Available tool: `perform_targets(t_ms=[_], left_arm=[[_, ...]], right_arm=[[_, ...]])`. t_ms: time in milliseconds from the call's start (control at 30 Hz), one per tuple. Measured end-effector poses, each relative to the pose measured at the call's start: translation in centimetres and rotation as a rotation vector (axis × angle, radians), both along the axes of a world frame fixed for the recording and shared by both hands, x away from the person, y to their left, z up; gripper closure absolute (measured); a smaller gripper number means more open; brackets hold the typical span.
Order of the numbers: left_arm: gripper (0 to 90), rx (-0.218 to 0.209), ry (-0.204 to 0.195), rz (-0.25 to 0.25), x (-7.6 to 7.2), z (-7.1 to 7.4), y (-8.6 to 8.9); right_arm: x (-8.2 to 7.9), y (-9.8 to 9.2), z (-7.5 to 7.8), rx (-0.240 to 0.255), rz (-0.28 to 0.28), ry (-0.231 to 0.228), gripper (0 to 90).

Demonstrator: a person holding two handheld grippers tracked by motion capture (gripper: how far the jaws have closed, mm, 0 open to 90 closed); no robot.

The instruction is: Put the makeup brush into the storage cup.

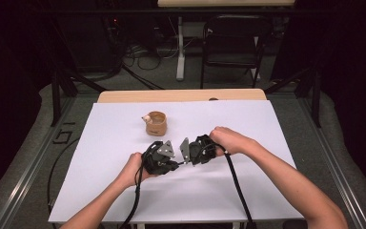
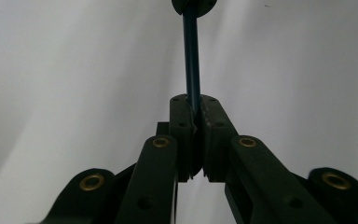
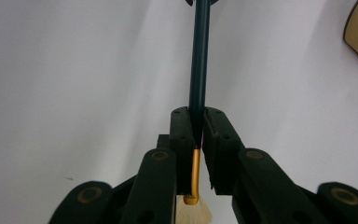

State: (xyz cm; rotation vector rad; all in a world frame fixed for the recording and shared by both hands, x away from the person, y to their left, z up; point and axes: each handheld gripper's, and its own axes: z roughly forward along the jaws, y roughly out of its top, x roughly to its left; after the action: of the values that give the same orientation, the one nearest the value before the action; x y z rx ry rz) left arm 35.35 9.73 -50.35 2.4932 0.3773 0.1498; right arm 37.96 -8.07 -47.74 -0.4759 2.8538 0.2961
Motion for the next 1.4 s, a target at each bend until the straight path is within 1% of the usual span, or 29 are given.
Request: perform_targets(t_ms=[33, 100, 133, 167, 200, 233, 267, 300, 333, 400, 433, 533, 633, 667, 767, 867, 900, 967, 1000, 1067, 1100, 1133, 1167, 1200, 1233, 1267, 1300, 1367, 1400], left_arm=[[85.1, -0.006, -0.004, 0.0, -0.1, -0.1, 0.1], [85.2, -0.019, -0.008, 0.004, -0.2, -0.1, 0.1], [85.3, -0.023, -0.014, 0.007, -0.3, -0.1, 0.2], [85.2, -0.029, -0.015, 0.01, -0.3, -0.1, 0.3], [85.3, -0.035, -0.018, 0.013, -0.4, -0.1, 0.4], [85.3, -0.041, -0.018, 0.02, -0.4, -0.2, 0.5], [85.3, -0.046, -0.017, 0.023, -0.4, -0.2, 0.6], [85.3, -0.053, -0.019, 0.027, -0.4, -0.3, 0.7], [85.3, -0.062, -0.022, 0.033, -0.4, -0.4, 0.8], [85.3, -0.082, -0.024, 0.043, -0.5, -0.6, 1.0], [85.3, -0.092, -0.025, 0.048, -0.5, -0.6, 1.2], [85.3, -0.125, -0.03, 0.07, -0.6, -0.9, 1.6], [85.3, -0.151, -0.033, 0.087, -0.7, -1.1, 2.0], [85.3, -0.157, -0.038, 0.093, -0.7, -1.1, 2.2], [85.3, -0.183, -0.04, 0.113, -0.8, -1.3, 2.5], [85.3, -0.21, -0.044, 0.131, -1.0, -1.5, 2.9], [85.3, -0.21, -0.047, 0.132, -1.0, -1.6, 3.0], [85.3, -0.236, -0.05, 0.145, -1.1, -1.7, 3.3], [85.3, -0.236, -0.049, 0.148, -1.1, -1.7, 3.4], [85.4, -0.261, -0.056, 0.162, -1.1, -1.9, 3.6], [85.3, -0.263, -0.059, 0.163, -1.1, -1.8, 3.7], [85.3, -0.27, -0.065, 0.169, -1.2, -1.8, 3.8], [85.3, -0.274, -0.068, 0.169, -1.2, -1.8, 3.8], [85.4, -0.277, -0.073, 0.173, -1.2, -1.8, 3.9], [85.3, -0.28, -0.078, 0.176, -1.3, -1.7, 4.0], [85.3, -0.289, -0.086, 0.181, -1.3, -1.8, 4.1], [85.3, -0.292, -0.087, 0.183, -1.4, -1.8, 4.1], [85.3, -0.3, -0.096, 0.186, -1.4, -1.9, 4.2], [85.3, -0.303, -0.095, 0.19, -1.4, -1.9, 4.2]], right_arm=[[0.1, 0.0, 0.0, 0.009, 0.002, 0.007, 72.8], [0.3, -0.2, -0.1, 0.042, -0.011, 0.027, 60.6], [0.3, -0.2, -0.1, 0.051, -0.021, 0.042, 59.0], [0.4, -0.5, -0.1, 0.074, -0.029, 0.06, 52.6], [0.4, -0.6, -0.1, 0.095, -0.048, 0.066, 49.1], [0.6, -0.8, 0.0, 0.116, -0.062, 0.082, 45.3], [0.7, -1.2, -0.1, 0.146, -0.077, 0.084, 37.0], [0.8, -1.4, -0.1, 0.172, -0.102, 0.085, 32.3], [0.8, -1.6, 0.0, 0.188, -0.113, 0.087, 30.2], [0.9, -2.4, 0.0, 0.243, -0.155, 0.107, 23.4], [1.0, -2.6, 0.0, 0.253, -0.168, 0.106, 20.6], [1.2, -3.7, 0.0, 0.317, -0.222, 0.135, 15.7], [1.3, -4.9, 0.0, 0.382, -0.28, 0.171, 13.1], [1.4, -5.1, -0.1, 0.396, -0.289, 0.173, 11.8], [1.3, -6.0, -0.3, 0.451, -0.345, 0.188, 11.0], [1.3, -6.5, -0.5, 0.479, -0.378, 0.193, 10.9], [1.3, -6.8, -0.6, 0.491, -0.393, 0.195, 10.8], [1.3, -7.0, -0.7, 0.504, -0.411, 0.193, 10.6], [1.3, -7.2, -0.8, 0.518, -0.427, 0.198, 10.4], [1.3, -7.4, -0.9, 0.535, -0.436, 0.198, 10.4], [1.3, -7.5, -1.0, 0.546, -0.451, 0.202, 10.3], [1.3, -7.6, -1.0, 0.545, -0.449, 0.204, 10.3], [1.2, -7.7, -1.2, 0.56, -0.458, 0.208, 10.2], [1.1, -7.7, -1.3, 0.561, -0.472, 0.213, 9.8], [1.1, -7.7, -1.4, 0.566, -0.463, 0.217, 9.6], [0.9, -7.8, -1.6, 0.564, -0.471, 0.227, 9.1], [0.8, -7.7, -1.8, 0.579, -0.468, 0.224, 8.7], [0.7, -7.7, -2.2, 0.602, -0.475, 0.254, 8.6], [0.7, -7.7, -2.3, 0.601, -0.471, 0.26, 8.4]])
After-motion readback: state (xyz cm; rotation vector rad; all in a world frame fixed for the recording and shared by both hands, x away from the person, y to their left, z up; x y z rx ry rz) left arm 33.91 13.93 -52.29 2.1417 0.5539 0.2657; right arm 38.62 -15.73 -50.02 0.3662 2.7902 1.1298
